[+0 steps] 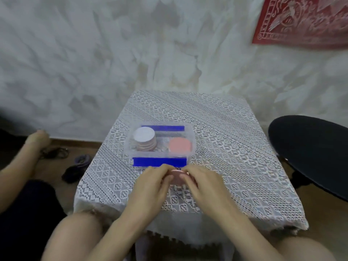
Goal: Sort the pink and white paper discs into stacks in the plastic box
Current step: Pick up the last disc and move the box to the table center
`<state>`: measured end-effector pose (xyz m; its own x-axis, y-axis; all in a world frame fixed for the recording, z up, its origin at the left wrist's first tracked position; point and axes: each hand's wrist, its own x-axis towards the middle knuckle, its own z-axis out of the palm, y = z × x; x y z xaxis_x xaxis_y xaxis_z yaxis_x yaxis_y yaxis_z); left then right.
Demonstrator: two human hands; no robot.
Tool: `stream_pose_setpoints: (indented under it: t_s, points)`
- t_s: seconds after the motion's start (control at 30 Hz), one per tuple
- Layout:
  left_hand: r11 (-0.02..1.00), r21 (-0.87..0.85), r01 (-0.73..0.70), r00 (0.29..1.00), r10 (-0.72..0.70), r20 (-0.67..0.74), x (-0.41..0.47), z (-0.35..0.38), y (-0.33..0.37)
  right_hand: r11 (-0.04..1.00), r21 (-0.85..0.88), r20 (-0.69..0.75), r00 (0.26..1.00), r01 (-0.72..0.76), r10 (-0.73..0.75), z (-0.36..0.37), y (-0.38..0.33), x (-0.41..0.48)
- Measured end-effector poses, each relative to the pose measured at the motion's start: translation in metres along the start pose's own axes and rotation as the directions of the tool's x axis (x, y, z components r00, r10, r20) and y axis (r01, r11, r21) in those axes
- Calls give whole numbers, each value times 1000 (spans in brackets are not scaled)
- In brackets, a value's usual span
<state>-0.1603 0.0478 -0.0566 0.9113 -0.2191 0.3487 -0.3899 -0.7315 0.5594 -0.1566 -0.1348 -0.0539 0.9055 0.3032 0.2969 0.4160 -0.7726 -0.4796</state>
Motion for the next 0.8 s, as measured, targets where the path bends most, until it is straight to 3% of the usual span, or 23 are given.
stream_pose_setpoints:
  t_s: [0.17, 0.37, 0.5, 0.63, 0.8]
  points:
    - [999, 36, -17, 993, 13, 117, -8, 1, -12, 996, -86, 72, 997, 6, 0, 13, -2, -5]
    - [999, 33, 15, 993, -19, 116, -7, -2, -22, 992, -121, 95, 995, 21, -10, 17, -8, 4]
    - [998, 15, 68, 995, -68, 67, 8, -23, -25, 1000, 14, 65, 998, 5, -6, 6, -24, 25]
    - [988, 37, 152, 988, -150, -48, 28, -44, -32, 975, 203, 1, 995, -93, 95, 3, -40, 58]
    - [963, 85, 257, 960, -245, -135, 45, -63, -52, 921, 302, 114, 969, -244, 219, 2, -47, 96]
